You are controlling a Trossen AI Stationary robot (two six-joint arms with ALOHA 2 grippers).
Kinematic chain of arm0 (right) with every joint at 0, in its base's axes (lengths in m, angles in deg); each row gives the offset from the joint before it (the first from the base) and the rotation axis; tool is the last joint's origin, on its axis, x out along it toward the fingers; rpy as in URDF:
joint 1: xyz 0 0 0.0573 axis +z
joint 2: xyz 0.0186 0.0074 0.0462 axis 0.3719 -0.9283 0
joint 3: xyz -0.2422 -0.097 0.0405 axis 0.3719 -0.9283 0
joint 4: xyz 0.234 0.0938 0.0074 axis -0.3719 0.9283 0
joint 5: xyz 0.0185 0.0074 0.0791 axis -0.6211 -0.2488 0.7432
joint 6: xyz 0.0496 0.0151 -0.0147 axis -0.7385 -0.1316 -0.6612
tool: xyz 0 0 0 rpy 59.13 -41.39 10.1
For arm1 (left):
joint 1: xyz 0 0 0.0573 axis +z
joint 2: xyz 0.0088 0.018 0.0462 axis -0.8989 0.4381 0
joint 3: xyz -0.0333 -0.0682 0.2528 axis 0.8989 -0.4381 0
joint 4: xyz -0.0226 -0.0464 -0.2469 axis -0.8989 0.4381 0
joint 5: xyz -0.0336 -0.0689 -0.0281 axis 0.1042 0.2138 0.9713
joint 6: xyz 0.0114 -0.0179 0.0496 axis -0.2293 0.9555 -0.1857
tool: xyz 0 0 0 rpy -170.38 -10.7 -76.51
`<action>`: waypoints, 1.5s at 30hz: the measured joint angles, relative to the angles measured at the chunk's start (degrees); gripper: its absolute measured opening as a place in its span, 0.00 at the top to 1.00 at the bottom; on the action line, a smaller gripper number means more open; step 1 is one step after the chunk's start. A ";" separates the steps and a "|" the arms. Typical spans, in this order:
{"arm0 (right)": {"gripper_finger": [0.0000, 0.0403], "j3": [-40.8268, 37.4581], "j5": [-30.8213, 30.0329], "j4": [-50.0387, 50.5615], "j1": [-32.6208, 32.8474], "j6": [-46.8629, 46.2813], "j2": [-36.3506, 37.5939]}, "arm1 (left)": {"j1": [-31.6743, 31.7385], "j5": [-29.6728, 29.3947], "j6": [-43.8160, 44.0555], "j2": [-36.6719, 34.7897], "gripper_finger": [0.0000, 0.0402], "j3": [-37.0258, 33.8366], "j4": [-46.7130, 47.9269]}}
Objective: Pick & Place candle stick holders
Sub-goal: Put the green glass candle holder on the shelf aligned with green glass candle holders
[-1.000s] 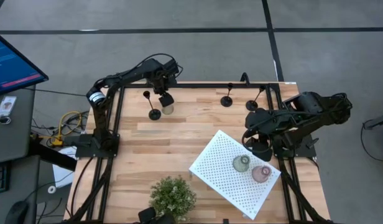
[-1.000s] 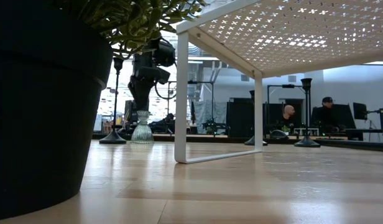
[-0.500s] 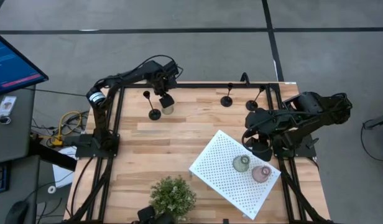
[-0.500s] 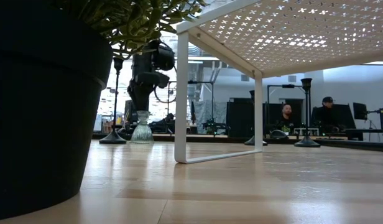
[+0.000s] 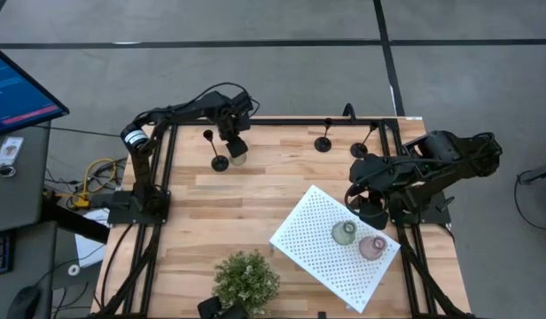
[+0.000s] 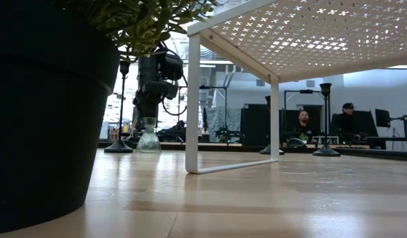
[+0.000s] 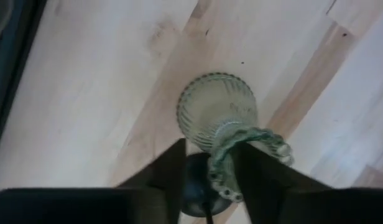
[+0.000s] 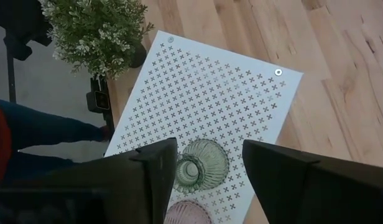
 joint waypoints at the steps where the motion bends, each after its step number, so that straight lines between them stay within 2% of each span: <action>1: 0.56 0.00 0.00 0.00 0.00 -0.02 0.00 | -0.04 0.37 0.02 0.00 0.77 0.00 -0.02; 3: 0.57 0.00 -0.02 0.00 0.00 -0.02 0.00 | -0.28 1.80 0.34 -0.02 0.91 0.03 -0.29; 4: 0.57 0.00 0.00 0.00 0.00 -0.02 0.00 | -0.34 2.45 0.75 -0.20 0.93 0.00 -0.19; 11: 0.58 0.00 0.00 0.00 0.00 -0.04 0.00 | -2.00 0.26 1.89 -3.20 0.93 -0.33 -1.25; 18: 0.58 0.00 -0.02 0.00 0.00 -0.04 0.00 | -3.78 0.97 6.75 -11.39 0.93 -0.26 -0.74; 25: 0.58 0.00 -0.37 -0.02 0.00 -0.04 0.00 | -6.74 8.99 14.88 -20.64 0.93 -0.22 -1.01; 28: 0.58 0.00 -2.86 -0.46 0.00 1.00 0.00 | -9.05 12.43 18.86 -24.45 0.93 -0.22 -1.67; 31: 0.58 0.00 -9.63 -4.12 0.04 6.64 -0.64 | -11.98 15.68 22.43 -27.55 0.93 -0.22 -2.95; 35: 0.52 0.01 -17.96 -15.90 -1.16 20.73 -2.46 | -16.27 16.20 27.21 -30.61 0.93 -0.22 -4.93; 40: 0.38 0.04 -15.94 -32.43 -5.64 33.34 -7.37 | -20.74 16.02 32.38 -32.69 0.93 -0.15 -7.92; 45: 0.28 0.00 -14.86 -38.19 -9.38 38.91 -12.96 | -23.85 14.75 35.98 -33.00 0.93 -0.15 -9.44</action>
